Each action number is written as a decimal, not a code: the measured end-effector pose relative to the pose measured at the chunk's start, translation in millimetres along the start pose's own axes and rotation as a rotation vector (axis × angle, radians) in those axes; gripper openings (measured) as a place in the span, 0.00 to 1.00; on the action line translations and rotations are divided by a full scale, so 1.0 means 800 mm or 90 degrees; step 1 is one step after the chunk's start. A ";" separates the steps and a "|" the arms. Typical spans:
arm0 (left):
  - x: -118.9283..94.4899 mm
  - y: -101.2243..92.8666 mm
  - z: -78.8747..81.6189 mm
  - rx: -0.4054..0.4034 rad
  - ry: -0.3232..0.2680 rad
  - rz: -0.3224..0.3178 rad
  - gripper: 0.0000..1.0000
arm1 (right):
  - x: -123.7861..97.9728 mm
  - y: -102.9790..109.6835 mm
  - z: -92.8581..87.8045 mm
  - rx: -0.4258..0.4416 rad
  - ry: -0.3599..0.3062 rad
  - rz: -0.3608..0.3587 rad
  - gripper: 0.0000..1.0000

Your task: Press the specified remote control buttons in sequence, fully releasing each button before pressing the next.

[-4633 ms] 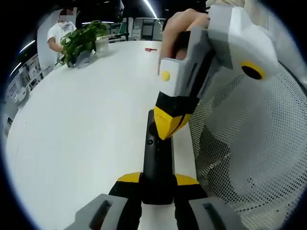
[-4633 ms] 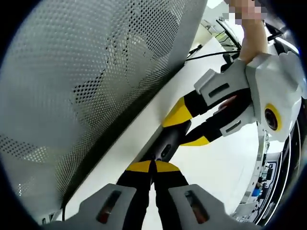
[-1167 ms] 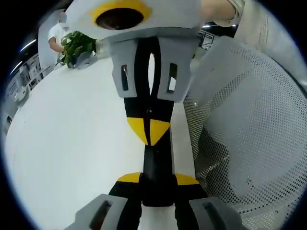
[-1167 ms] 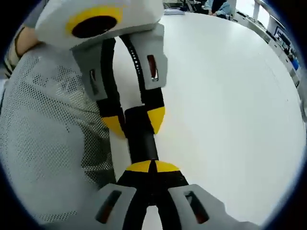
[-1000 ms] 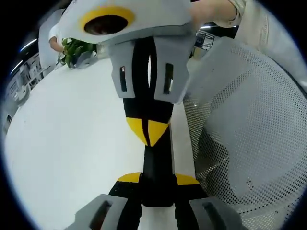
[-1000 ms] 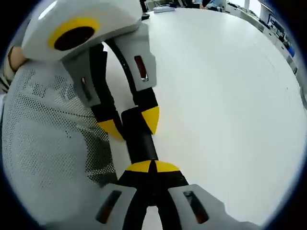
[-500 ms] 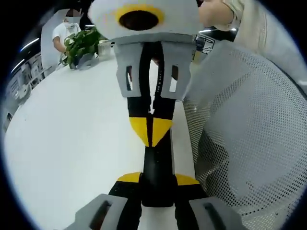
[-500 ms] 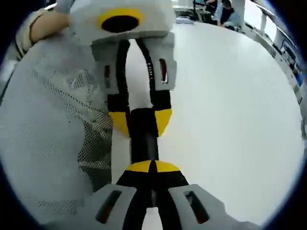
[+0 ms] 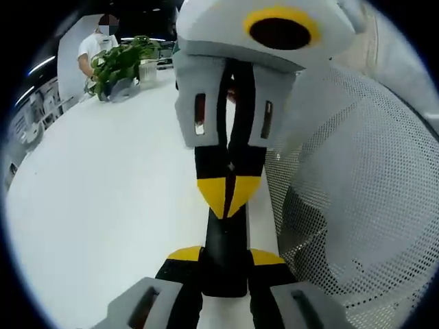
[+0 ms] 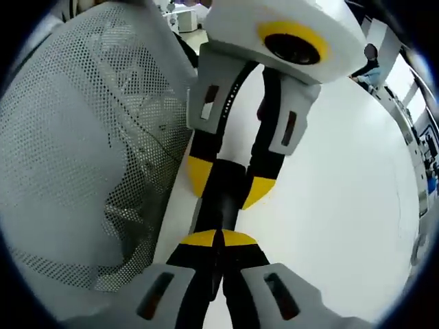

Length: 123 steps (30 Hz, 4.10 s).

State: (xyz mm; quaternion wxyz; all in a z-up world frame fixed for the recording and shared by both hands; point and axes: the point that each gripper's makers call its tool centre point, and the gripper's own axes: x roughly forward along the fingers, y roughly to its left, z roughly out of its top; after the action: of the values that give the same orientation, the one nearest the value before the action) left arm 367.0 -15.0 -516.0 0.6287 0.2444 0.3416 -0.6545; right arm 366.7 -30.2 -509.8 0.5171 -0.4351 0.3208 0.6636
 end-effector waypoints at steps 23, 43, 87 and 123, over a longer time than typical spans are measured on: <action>0.001 -0.001 0.001 -0.002 -0.002 -0.003 0.24 | 0.000 -0.001 0.000 0.075 0.010 -0.067 0.00; 0.001 -0.002 0.001 -0.003 -0.003 -0.005 0.24 | 0.004 0.001 0.008 -0.076 0.049 -0.045 0.00; 0.000 -0.002 0.001 -0.006 -0.003 -0.006 0.24 | 0.009 -0.002 0.015 -0.107 0.075 -0.054 0.00; 0.001 -0.001 0.002 -0.011 -0.009 -0.006 0.24 | -0.002 0.003 -0.004 0.163 -0.084 -0.034 0.19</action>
State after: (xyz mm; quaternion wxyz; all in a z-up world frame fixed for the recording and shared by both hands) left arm 366.1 -16.6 -515.4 0.6304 0.2325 0.3440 -0.6559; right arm 365.5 -33.9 -509.8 0.6060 -0.3294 0.3561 0.6305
